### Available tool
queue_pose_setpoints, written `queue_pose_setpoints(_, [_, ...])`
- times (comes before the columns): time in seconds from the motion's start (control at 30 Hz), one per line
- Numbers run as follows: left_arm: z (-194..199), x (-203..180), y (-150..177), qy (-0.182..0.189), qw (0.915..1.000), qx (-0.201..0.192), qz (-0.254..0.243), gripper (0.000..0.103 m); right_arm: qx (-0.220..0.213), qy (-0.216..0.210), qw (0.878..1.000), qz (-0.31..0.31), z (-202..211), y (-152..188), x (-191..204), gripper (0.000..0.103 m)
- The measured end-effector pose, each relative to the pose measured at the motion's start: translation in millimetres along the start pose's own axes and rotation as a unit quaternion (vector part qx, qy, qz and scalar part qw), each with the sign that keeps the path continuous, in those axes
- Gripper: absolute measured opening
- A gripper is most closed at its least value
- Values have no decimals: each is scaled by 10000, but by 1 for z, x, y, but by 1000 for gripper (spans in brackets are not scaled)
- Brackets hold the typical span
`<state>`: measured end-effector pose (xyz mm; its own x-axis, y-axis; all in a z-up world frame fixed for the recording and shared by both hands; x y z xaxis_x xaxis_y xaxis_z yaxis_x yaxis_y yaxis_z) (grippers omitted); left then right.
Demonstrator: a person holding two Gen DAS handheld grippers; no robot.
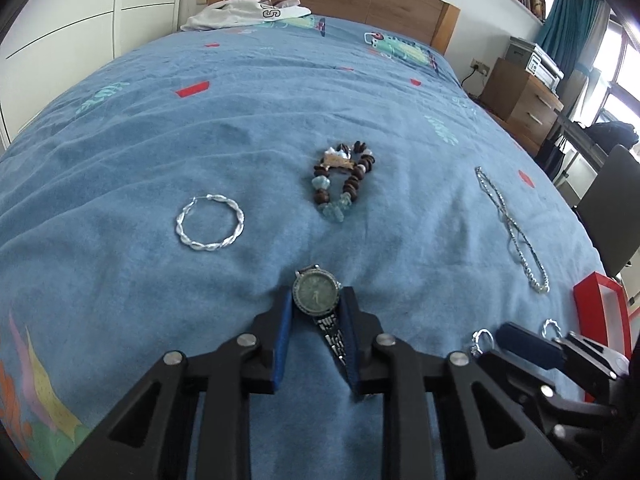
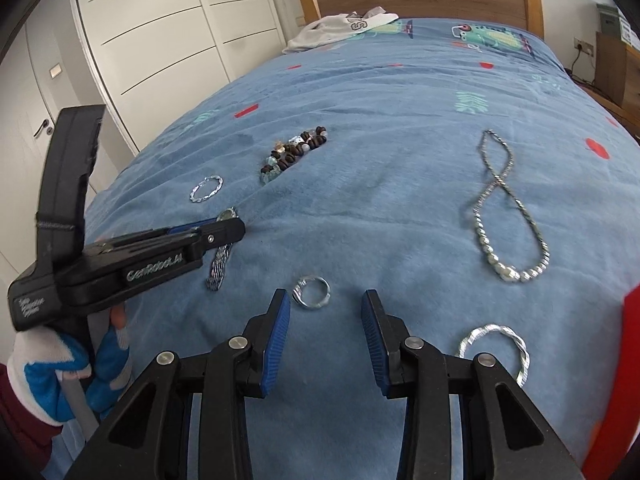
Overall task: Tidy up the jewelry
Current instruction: 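Grasp the silver watch with the left tool while the right tool grasps a silver ring, then carry the watch and ring into the red box and open both tools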
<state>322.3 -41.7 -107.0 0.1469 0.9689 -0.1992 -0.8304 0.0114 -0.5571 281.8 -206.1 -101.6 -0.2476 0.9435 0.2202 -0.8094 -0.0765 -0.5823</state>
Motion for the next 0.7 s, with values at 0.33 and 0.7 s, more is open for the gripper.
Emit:
queue_pose_setpoints(0.33, [25,-2,12,46,9998,-189,-14,22,51,85,9999,100,-12,2,2,20])
queue_pose_setpoints(0.7, [67,-18,28,109,9996,-261,-55,22,-201,0,9998,-64,21,10,11,20])
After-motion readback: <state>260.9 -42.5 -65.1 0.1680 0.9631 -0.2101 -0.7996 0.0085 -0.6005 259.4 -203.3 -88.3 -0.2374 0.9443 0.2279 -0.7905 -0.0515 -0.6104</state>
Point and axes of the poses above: each gripper's, at about its wrist camera, not at the fingertips, and z roughly against the way its jaws point, x to its left, y to its underside, the point moved 2 cm from there along -z, roughly the way its jaws point, and after that the axes turned 5 degrees about x, right-handed, at the moved point
